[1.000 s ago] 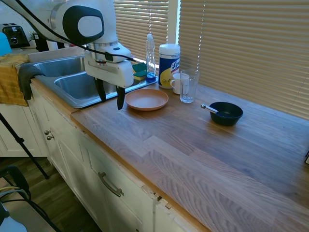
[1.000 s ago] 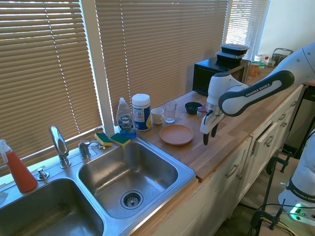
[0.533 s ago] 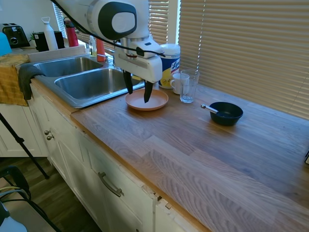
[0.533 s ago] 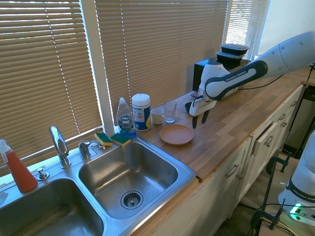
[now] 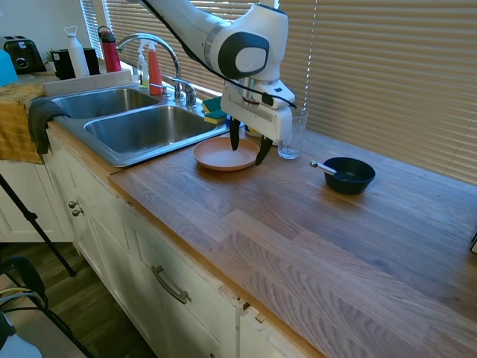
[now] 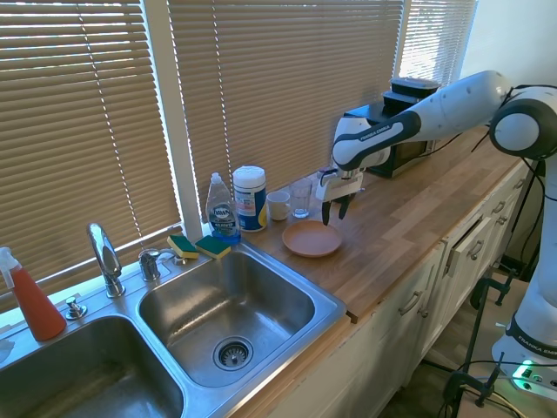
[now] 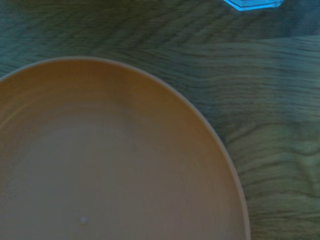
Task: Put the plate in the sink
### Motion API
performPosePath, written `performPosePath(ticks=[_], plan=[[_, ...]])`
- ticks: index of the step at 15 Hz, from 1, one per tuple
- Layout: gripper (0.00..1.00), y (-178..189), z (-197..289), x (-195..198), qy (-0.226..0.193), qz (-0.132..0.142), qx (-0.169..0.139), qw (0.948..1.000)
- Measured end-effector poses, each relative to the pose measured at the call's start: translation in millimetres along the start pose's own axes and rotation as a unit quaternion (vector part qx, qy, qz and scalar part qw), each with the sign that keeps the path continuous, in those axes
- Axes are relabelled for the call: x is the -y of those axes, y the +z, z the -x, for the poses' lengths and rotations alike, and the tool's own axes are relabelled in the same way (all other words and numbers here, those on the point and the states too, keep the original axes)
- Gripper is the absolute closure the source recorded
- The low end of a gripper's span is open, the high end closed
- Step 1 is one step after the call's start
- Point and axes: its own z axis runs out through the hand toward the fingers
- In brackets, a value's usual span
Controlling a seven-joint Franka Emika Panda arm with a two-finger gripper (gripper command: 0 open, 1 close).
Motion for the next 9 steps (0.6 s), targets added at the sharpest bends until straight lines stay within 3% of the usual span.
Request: performPosePath(ticks=[2,3,9], plan=[[0.00,16,-9,6,-0.002,0.003,0.012,0.9999],[1.00,21,-12,8,-0.003,0.004,0.017,0.9998],[1.00,26,-17,15,-0.009,-0.001,0.027,0.9996]])
